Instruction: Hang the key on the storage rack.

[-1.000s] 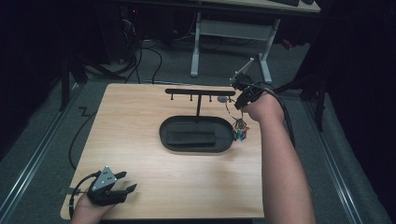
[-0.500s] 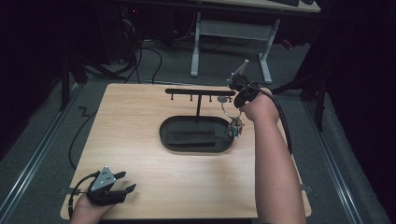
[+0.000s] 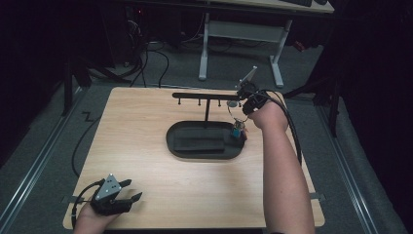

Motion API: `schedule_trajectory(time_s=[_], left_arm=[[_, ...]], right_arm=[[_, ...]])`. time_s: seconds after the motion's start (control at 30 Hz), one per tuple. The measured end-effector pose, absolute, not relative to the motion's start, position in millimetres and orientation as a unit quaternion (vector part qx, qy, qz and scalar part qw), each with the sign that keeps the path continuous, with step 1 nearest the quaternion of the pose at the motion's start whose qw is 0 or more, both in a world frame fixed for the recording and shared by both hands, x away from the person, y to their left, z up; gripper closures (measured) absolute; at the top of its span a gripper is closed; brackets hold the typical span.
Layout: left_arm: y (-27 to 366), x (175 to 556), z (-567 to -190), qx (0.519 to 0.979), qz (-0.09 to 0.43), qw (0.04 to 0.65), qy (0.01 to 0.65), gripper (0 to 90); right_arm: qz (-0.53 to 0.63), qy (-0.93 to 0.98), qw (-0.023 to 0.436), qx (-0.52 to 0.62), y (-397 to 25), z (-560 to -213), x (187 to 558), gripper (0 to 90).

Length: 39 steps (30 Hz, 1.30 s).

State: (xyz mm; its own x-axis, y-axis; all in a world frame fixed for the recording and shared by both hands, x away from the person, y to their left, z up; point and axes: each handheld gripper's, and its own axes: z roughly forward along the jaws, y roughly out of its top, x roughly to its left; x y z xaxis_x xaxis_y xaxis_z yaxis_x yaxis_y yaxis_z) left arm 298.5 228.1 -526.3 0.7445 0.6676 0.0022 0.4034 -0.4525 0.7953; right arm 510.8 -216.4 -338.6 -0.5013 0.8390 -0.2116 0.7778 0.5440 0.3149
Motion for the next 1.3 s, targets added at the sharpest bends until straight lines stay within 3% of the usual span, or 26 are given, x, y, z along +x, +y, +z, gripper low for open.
schedule_trajectory(time_s=[0.47,0.9,1.3], left_arm=[[227.1,298.4,-526.8,0.839,0.159,0.413,0.318,37.0],[226.6,298.7,-527.3,0.838,0.158,0.413,0.319,35.8],[223.8,299.4,-527.5,0.842,0.158,0.409,0.314,34.5]], right_arm=[[0.089,0.859,0.180,0.471,-216.0,-339.6,508.9,85.6],[0.098,0.851,0.188,0.480,-214.1,-342.8,507.0,46.9],[0.131,0.827,0.193,0.512,-223.7,-343.9,495.9,23.7]])
